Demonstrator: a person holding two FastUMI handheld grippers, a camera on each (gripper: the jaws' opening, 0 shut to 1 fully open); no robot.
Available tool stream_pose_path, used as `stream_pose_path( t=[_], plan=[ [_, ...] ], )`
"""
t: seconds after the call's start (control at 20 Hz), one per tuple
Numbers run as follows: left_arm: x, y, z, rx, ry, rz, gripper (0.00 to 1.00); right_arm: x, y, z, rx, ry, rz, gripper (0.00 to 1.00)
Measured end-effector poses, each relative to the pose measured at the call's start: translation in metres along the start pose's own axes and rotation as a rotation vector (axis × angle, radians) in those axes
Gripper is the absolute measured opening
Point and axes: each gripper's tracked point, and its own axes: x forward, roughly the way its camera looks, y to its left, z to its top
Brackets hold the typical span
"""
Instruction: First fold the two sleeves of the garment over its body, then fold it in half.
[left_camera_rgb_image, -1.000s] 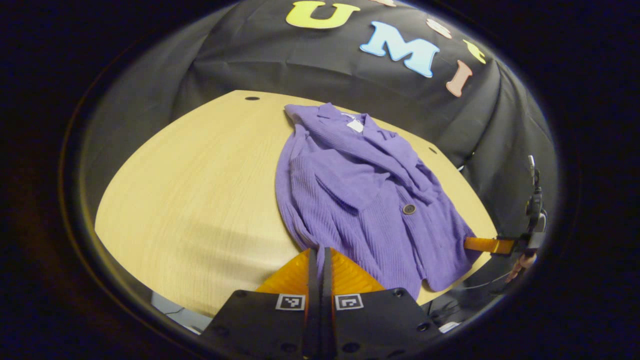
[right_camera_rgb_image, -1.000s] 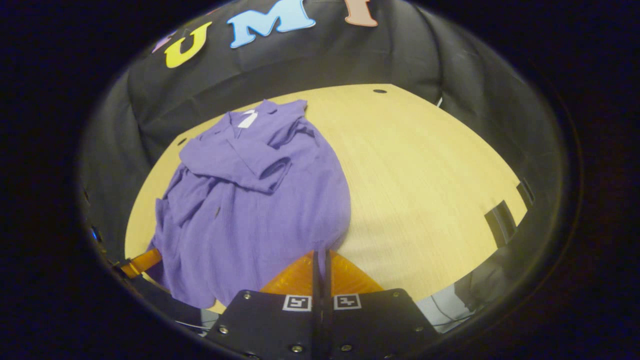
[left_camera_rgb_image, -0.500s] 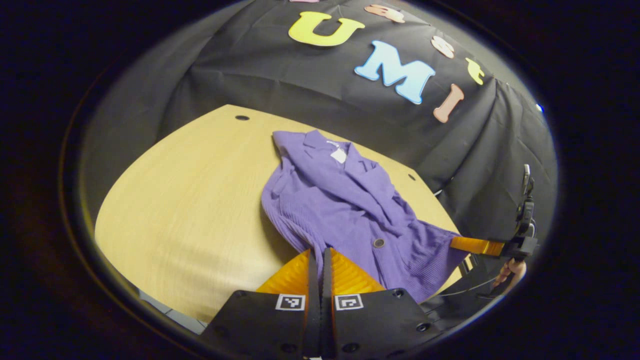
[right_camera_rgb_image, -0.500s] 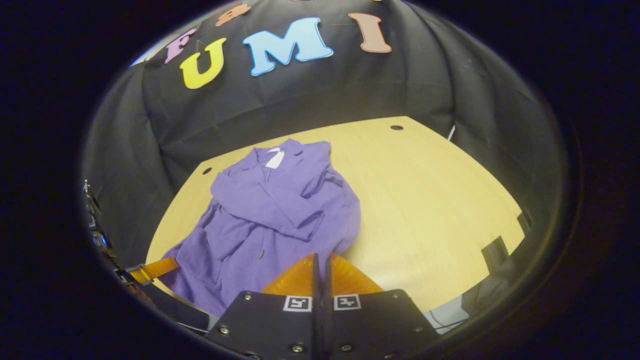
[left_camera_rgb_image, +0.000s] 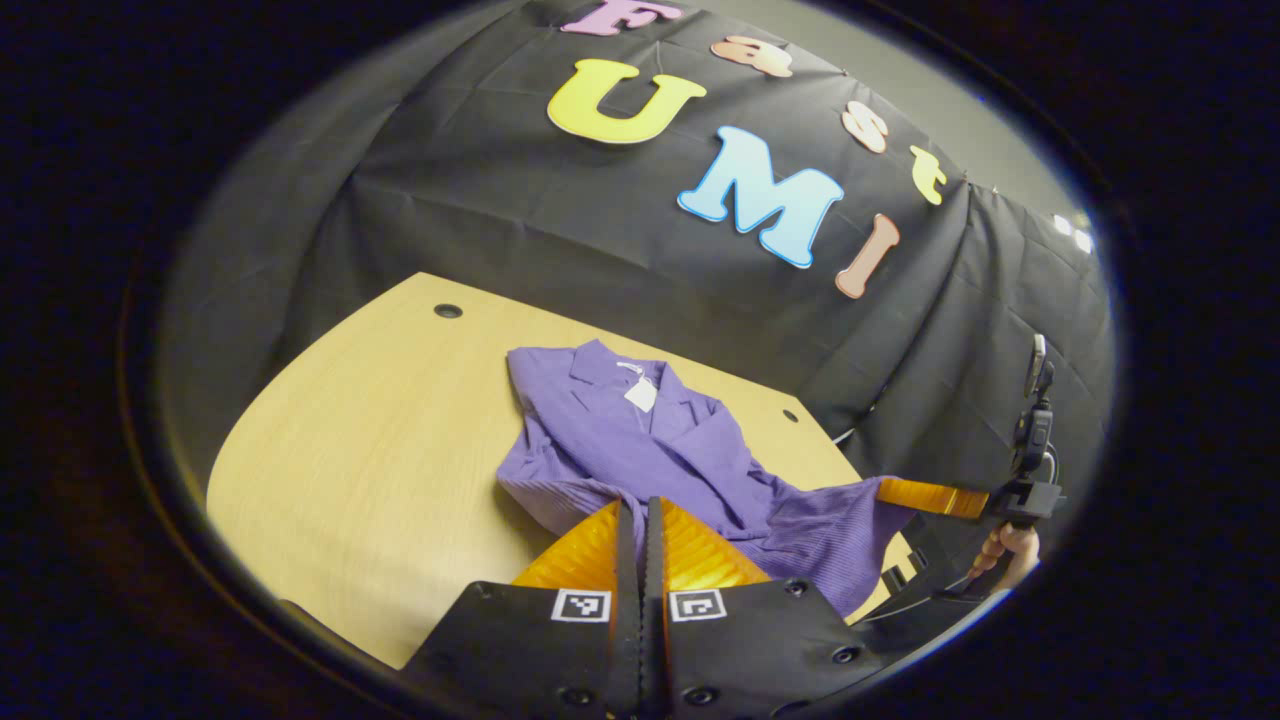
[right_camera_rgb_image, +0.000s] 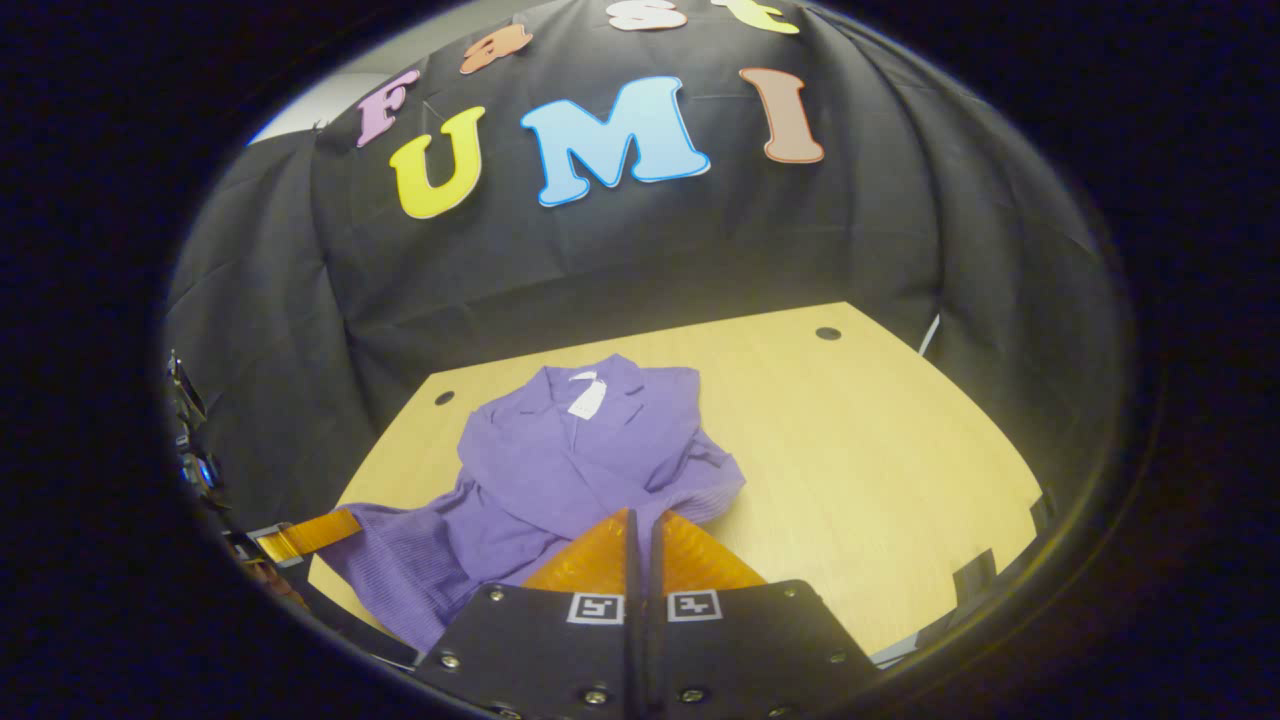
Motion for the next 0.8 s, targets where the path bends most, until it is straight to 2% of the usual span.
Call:
stream_pose_path(
  t=[0.15,0.45,0.8],
  plan=[
    [0.011,-0.007,0.026,-0.013,-0.027,-0.014,0.07,0.010,0.005,0.020,-0.008,-0.022,0.033,0.01],
    [0.035,-0.005,0.097,0.028,-0.110,0.018,0.07,0.052,0.009,0.067,-0.020,-0.049,0.101,0.01],
    [0.102,0.010,0.165,0.023,-0.159,0.075,0.07,0.116,-0.011,0.125,0.040,-0.069,0.157,0.01]
  ],
)
